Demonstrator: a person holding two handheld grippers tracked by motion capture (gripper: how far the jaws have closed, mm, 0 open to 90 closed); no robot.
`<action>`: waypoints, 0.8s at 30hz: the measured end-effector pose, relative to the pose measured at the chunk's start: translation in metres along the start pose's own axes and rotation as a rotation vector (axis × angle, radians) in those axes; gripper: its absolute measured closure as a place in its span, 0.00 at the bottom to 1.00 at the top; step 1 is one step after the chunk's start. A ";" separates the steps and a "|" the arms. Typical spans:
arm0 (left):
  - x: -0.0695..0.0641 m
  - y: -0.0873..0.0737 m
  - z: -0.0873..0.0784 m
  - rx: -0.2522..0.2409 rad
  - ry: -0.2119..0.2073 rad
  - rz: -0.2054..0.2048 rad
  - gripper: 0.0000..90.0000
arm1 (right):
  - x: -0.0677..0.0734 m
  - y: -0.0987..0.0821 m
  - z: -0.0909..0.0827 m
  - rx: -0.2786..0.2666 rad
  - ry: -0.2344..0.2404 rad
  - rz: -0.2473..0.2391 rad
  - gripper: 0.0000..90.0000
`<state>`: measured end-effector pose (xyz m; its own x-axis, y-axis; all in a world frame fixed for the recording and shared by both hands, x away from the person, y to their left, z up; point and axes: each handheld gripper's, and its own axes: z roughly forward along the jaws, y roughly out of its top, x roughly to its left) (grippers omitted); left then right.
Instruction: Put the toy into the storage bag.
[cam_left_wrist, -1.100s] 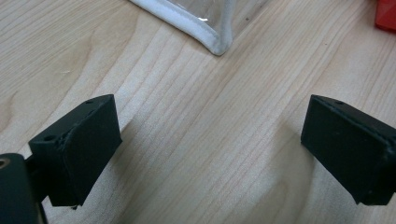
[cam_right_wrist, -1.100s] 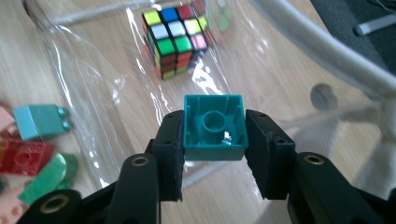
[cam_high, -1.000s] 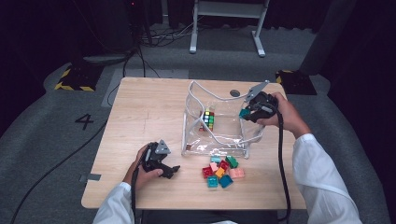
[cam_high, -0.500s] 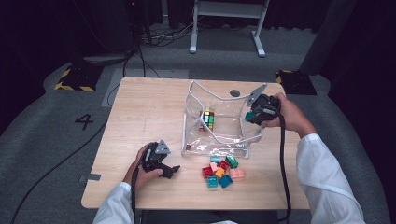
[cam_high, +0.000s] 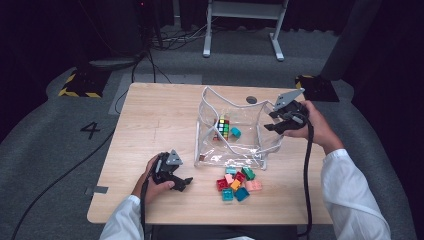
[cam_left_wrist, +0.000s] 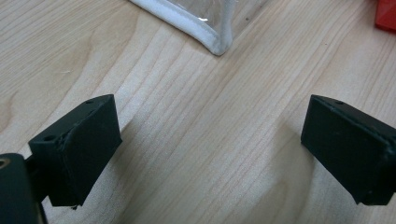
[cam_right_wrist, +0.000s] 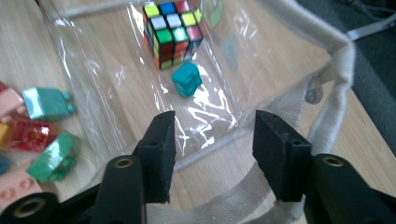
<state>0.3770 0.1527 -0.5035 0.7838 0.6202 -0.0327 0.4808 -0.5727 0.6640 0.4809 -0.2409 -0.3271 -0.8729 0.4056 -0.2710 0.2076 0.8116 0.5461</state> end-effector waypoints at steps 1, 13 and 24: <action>0.000 0.000 0.000 0.001 0.001 0.000 0.05 | 0.002 -0.004 -0.006 -0.042 0.017 0.019 0.51; 0.000 0.000 0.000 0.003 0.002 -0.002 0.05 | 0.026 -0.032 -0.046 -0.257 -0.016 0.102 0.36; 0.000 0.000 0.000 0.000 0.000 0.002 0.05 | 0.053 -0.070 -0.075 -0.371 -0.076 0.182 0.32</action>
<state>0.3772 0.1527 -0.5035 0.7845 0.6193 -0.0314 0.4794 -0.5736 0.6642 0.3866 -0.3078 -0.3210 -0.7988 0.5697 -0.1934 0.1706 0.5227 0.8353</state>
